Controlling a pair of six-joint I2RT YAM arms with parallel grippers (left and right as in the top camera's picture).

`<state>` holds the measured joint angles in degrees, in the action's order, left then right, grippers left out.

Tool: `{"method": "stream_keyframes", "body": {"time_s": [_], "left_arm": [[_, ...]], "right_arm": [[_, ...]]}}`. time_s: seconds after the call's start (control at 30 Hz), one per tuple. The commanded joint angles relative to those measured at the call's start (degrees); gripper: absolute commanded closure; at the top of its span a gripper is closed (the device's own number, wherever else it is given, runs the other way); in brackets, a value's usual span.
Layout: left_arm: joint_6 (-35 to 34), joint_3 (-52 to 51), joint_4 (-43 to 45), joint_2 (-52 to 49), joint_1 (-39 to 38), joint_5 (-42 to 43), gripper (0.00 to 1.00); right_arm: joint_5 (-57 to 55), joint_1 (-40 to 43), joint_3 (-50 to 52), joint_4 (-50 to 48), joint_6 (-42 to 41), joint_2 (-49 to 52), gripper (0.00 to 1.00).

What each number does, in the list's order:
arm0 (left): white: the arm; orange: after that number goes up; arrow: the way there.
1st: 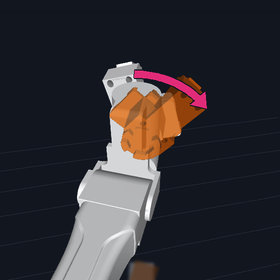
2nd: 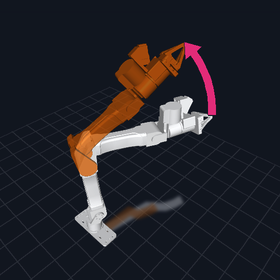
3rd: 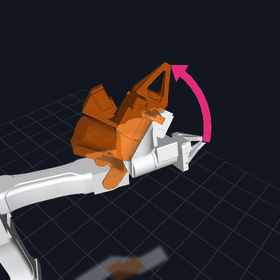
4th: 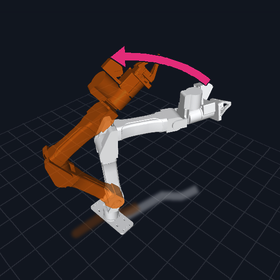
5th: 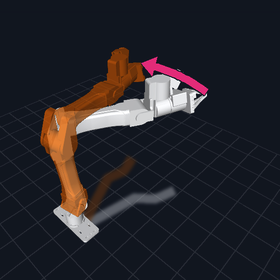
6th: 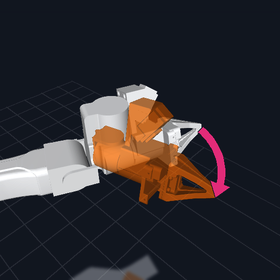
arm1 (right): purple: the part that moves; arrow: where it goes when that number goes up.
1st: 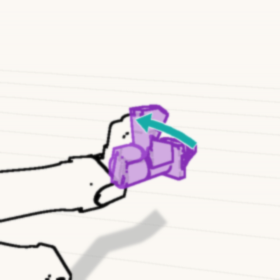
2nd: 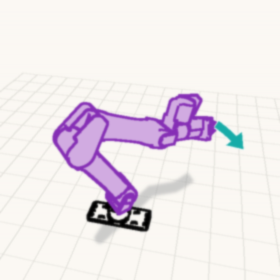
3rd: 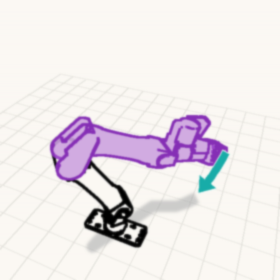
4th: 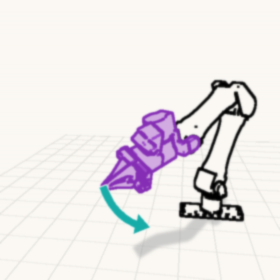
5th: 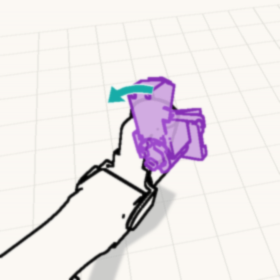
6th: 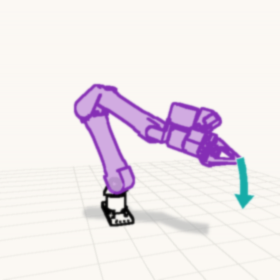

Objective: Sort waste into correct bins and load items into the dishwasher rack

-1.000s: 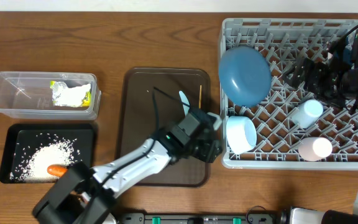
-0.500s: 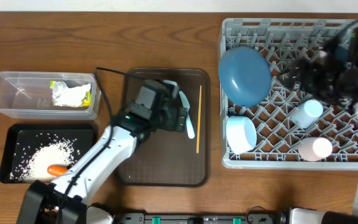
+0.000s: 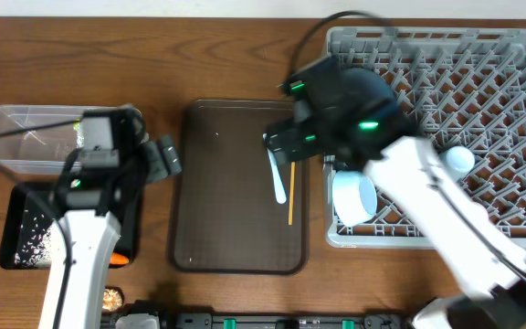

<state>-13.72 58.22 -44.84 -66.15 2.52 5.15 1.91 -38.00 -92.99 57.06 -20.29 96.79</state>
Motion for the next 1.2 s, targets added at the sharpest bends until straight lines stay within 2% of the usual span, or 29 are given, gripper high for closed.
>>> {"method": "stream_keyframes", "body": {"time_s": [0.0,0.13,0.3,0.57,0.73,0.9,0.97,1.07,1.17], "left_arm": [[-0.55,0.74,-2.45,2.03,1.20,-0.70,0.02],[-0.55,0.72,-3.34,2.56,1.20,-0.70,0.02],[-0.52,0.72,-3.58,2.12,1.20,-0.72,0.02],[-0.52,0.72,-4.22,2.12,1.20,-0.70,0.02],[-0.55,0.72,-4.22,2.12,1.20,-0.70,0.02],[-0.55,0.72,-4.22,2.12,1.20,-0.70,0.02],[-0.55,0.72,-4.22,2.12,1.20,-0.70,0.02],[-0.55,0.72,-4.22,2.12,1.20,-0.70,0.02],[-0.55,0.72,-4.22,2.12,1.20,-0.70,0.02]], "right_arm": [[-11.10,-1.92,0.11,-1.57,-8.87,6.91,0.23],[-7.10,-2.05,0.11,-5.49,-8.83,14.93,0.34],[-3.96,-2.10,0.11,-8.48,-8.87,21.44,0.51],[-0.92,-2.19,0.11,-7.65,-12.04,28.17,0.55],[0.81,-2.23,0.11,-7.39,-12.94,30.14,0.62],[1.27,-2.36,0.11,-7.37,-13.99,31.19,0.80],[0.48,-2.36,0.11,-7.39,-13.99,31.23,0.91],[-1.84,-2.36,0.02,-7.56,-13.97,31.19,0.96],[-2.58,-2.36,-0.22,-7.52,-13.27,30.73,0.96]]}}
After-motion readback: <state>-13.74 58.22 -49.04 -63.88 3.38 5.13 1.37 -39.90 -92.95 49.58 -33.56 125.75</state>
